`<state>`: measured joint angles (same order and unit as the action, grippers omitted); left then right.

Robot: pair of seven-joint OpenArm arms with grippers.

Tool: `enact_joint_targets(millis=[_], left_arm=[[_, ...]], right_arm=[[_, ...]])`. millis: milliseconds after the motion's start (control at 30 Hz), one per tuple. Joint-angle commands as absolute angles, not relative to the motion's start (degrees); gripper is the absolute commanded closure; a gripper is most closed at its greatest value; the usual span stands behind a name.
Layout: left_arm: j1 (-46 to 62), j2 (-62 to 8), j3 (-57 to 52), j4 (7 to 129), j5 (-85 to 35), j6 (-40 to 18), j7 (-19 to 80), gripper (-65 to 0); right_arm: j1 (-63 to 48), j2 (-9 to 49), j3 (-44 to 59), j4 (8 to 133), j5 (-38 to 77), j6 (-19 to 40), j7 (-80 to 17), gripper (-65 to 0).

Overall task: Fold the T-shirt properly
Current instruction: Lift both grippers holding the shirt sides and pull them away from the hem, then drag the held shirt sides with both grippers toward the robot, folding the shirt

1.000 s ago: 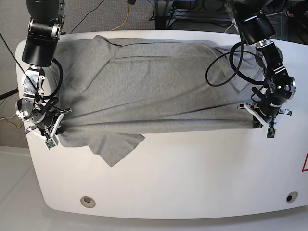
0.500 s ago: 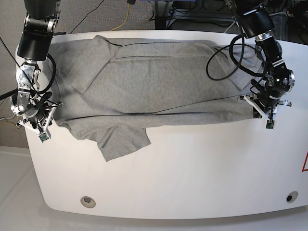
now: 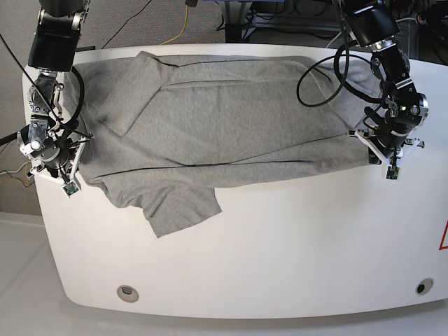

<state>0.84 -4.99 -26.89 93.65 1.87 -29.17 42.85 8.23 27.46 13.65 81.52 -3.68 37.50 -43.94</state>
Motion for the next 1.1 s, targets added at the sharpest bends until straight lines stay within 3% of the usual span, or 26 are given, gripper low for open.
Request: enact_joint_targets(millis=[0,267,400,467,633,667,733,900,1067], left_arm=[[0.5,-5.6,-26.9,95.8,1.4,-28.9,41.7,-0.5],[2.1,-5.6,-26.9,96.0,1.2,-28.9,41.7,-0.5],[2.1,-5.6,-26.9,96.0,1.2,-28.9,41.7,-0.5],[2.1,-5.6,-26.9,96.0,1.2,-28.9,41.7,-0.5],[2.1,-5.6,-26.9,95.9,1.2,-28.9,41.7,-0.5],[2.1,-5.5,-26.9,95.9,1.1,-28.9,41.7,-0.5],[2.1,-5.5,-26.9,95.9,1.1,-28.9,41.7,-0.5],[2.1,-4.6,-26.9,96.0,1.1,-28.9,41.7,-0.5],[2.1,-4.0,-26.9,96.0,1.3,-28.9,41.7,-0.5]], right_arm=[[8.9,28.5,14.0,83.6,-3.6,37.1,-44.4,-2.9],[8.5,26.9,16.0,84.1,-3.6,37.1,-44.6,-2.9],[10.3,25.9,17.2,84.2,-3.6,37.1,-44.5,-6.0],[11.6,25.9,16.9,84.0,-3.6,37.1,-44.5,-13.1],[13.8,25.6,16.0,84.0,-3.6,37.1,-44.5,-46.0],[13.9,25.5,15.8,84.0,-3.6,37.1,-44.4,-48.6],[14.8,25.5,14.7,83.9,-3.6,37.1,-44.2,-48.2],[18.1,24.6,12.6,80.7,-3.4,37.2,-44.2,-40.2],[21.3,23.2,12.4,73.8,-3.5,37.5,-42.0,-39.6]])
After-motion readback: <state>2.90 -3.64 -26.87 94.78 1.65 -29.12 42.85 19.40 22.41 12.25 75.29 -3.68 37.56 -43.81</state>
